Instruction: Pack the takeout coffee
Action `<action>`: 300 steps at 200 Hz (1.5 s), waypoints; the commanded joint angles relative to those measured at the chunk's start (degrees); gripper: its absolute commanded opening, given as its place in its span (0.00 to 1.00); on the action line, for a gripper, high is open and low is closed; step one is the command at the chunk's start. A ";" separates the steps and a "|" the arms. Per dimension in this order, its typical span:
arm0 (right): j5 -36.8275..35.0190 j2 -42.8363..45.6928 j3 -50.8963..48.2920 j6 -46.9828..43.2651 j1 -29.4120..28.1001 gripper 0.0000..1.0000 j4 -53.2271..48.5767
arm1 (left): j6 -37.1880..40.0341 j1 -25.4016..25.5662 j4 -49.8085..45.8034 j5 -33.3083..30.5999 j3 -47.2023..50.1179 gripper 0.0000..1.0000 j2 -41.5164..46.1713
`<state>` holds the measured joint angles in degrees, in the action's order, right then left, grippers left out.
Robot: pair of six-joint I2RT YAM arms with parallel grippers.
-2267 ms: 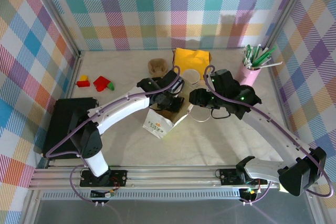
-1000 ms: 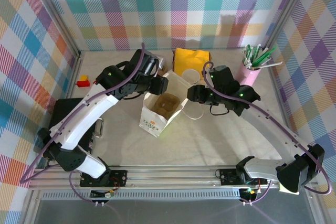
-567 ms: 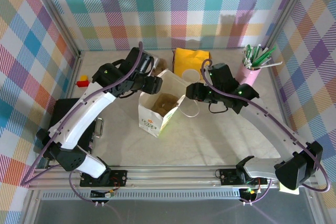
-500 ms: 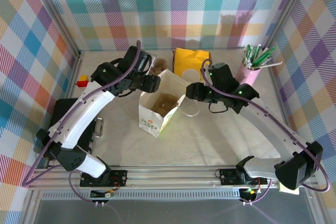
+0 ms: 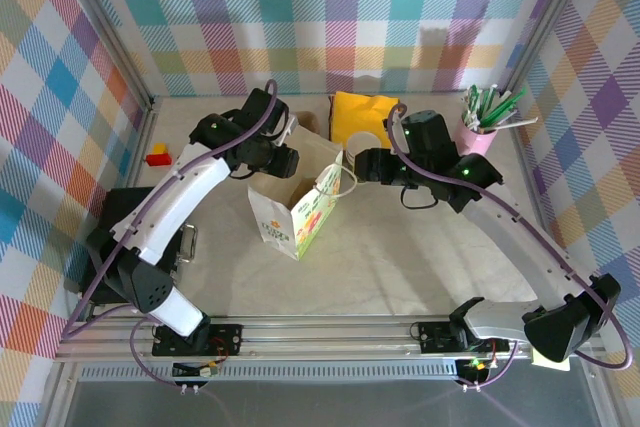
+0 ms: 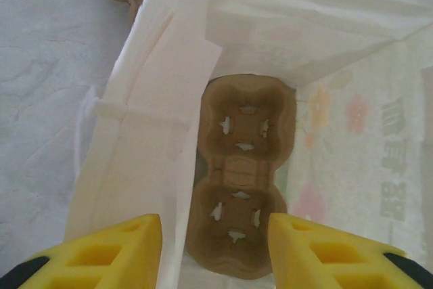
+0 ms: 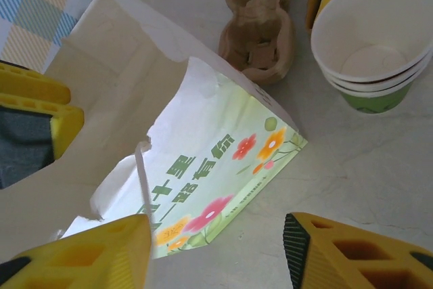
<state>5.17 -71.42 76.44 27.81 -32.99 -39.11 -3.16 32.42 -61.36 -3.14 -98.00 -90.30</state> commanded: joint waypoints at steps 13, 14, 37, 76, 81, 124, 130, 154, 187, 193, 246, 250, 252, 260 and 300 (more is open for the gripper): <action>-4.81 3.31 2.55 -4.80 0.30 0.61 -3.22 | -0.34 -0.50 0.19 -1.05 0.04 0.46 1.75; -4.94 3.40 2.56 -4.93 0.30 0.62 -3.28 | -0.39 -0.51 0.19 -1.07 0.02 0.46 1.86; -6.91 4.91 2.27 -6.08 0.36 0.64 -3.93 | -0.62 -0.45 0.06 -0.51 -0.93 0.50 3.66; -8.77 6.15 2.28 -7.84 0.63 0.68 -5.92 | -0.80 -0.89 -0.19 -4.30 -2.54 0.57 7.08; -8.92 6.27 2.27 -8.05 0.75 0.68 -6.20 | -0.80 -1.22 -0.12 -4.74 -2.55 0.58 7.44; -9.48 7.38 2.03 -9.33 2.60 0.70 -8.18 | -0.56 -5.21 -0.24 -2.47 -1.72 0.63 8.60; -9.48 7.56 2.03 -9.51 3.02 0.71 -8.50 | -0.36 -5.47 -0.33 -2.04 -1.48 0.63 8.49; -9.41 8.11 1.96 -9.99 5.04 0.74 -10.21 | -0.34 -6.64 0.10 -0.10 0.57 0.61 7.46; -8.10 9.34 1.33 -10.43 7.27 0.75 -11.20 | -1.44 -7.16 1.34 3.68 3.85 0.52 5.94; -7.90 9.52 1.25 -10.50 7.53 0.75 -11.37 | -1.69 -7.11 1.63 4.23 4.43 0.50 5.78; -7.56 10.14 1.28 -11.87 9.64 0.75 -13.69 | -6.70 -6.94 3.46 7.96 6.15 0.31 4.16; -7.54 10.18 1.23 -11.82 9.78 0.75 -13.77 | -7.46 -6.85 3.85 8.17 6.50 0.30 4.25; -7.56 10.23 1.18 -11.82 9.85 0.75 -13.79 | -7.89 -6.85 4.07 8.22 6.72 0.30 4.37; -7.56 10.42 1.13 -11.88 10.17 0.75 -13.97 | -9.72 -6.71 4.80 8.49 7.57 0.27 4.75; -6.63 10.95 1.09 -11.71 11.52 0.75 -14.48 | -22.54 -5.15 5.35 5.54 12.29 0.07 7.76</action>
<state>-2.76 -61.78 77.25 17.04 -22.26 -52.38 -16.14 26.26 -56.34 3.49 -88.27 -85.69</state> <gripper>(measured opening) 0.753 0.094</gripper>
